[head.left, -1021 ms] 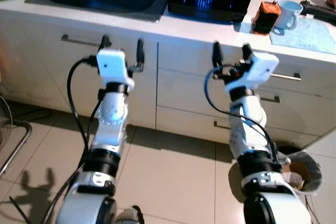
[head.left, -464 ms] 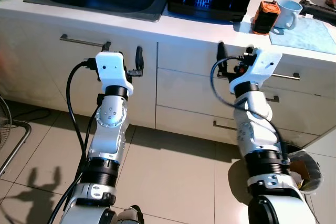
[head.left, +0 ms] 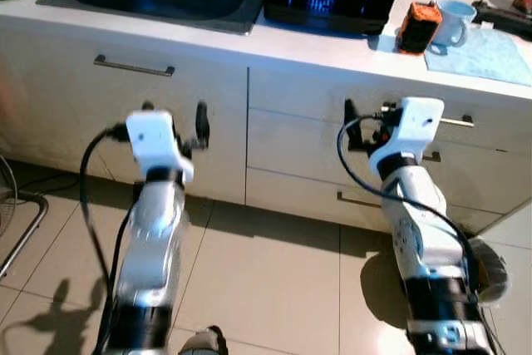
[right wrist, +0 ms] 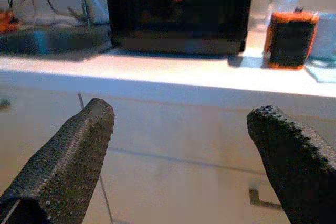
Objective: Kitchen organization
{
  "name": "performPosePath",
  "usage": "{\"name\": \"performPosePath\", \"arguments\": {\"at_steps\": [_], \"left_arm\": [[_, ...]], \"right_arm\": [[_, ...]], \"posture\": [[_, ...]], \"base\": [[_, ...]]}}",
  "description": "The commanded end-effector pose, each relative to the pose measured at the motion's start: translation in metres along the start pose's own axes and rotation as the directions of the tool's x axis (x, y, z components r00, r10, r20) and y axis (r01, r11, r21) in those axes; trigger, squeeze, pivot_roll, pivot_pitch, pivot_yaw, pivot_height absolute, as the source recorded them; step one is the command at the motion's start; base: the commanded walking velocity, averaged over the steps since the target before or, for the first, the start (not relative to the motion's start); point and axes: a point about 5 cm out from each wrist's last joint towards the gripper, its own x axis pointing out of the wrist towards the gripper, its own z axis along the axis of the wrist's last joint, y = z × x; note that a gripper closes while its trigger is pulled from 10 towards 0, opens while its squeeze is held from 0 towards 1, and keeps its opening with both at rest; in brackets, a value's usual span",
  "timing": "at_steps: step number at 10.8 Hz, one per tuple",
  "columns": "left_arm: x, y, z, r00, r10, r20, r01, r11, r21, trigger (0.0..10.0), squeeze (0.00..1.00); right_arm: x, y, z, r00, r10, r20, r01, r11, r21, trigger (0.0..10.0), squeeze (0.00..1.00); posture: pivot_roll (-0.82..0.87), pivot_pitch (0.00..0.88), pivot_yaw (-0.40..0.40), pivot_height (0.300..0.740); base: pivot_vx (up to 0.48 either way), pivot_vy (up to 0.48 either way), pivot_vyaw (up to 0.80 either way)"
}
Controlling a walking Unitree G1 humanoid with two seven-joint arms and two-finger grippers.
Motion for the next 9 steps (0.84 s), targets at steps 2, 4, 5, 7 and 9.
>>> {"name": "performPosePath", "arguments": {"at_steps": [2, 4, 5, 7, 9], "left_arm": [[-0.015, -0.008, 0.004, 0.997, -0.083, 0.009, 0.083, 0.996, 0.012, 10.0, 0.00], [-0.024, -0.006, 0.003, 0.996, -0.089, 0.000, 0.089, 0.996, 0.017, 10.0, 0.00], [-0.024, -0.006, 0.004, 0.996, -0.084, -0.002, 0.084, 0.996, 0.022, 10.0, 0.00], [-0.029, -0.005, 0.000, 0.996, -0.085, -0.023, 0.086, 0.996, 0.035, 10.0, 0.00], [-0.037, 0.003, -0.012, 0.994, -0.088, -0.062, 0.093, 0.992, 0.083, 10.0, 0.00]], "right_arm": [[-0.012, 0.000, 0.001, 1.000, 0.008, 0.015, -0.008, 1.000, -0.024, 10.0, 0.00], [-0.017, 0.000, -0.001, 1.000, 0.020, -0.001, -0.020, 1.000, -0.001, 10.0, 0.00], [-0.017, 0.000, -0.002, 1.000, 0.026, -0.006, -0.026, 1.000, -0.006, 10.0, 0.00], [-0.021, 0.002, -0.004, 0.999, 0.036, -0.017, -0.036, 0.999, 0.001, 10.0, 0.00], [-0.024, -0.001, -0.013, 0.998, 0.056, -0.041, -0.057, 0.998, -0.027, 10.0, 0.00]], "posture": [[0.00, 0.056, -0.015, 0.740], [0.00, 0.064, -0.022, 0.740], [0.00, 0.068, -0.026, 0.740], [0.00, 0.076, -0.029, 0.740], [0.00, 0.082, -0.038, 0.740]], "base": [[0.000, 0.000, 0.00], [0.000, 0.000, 0.00], [0.000, 0.000, 0.00], [0.000, 0.000, 0.00], [0.000, 0.000, 0.00]]}}
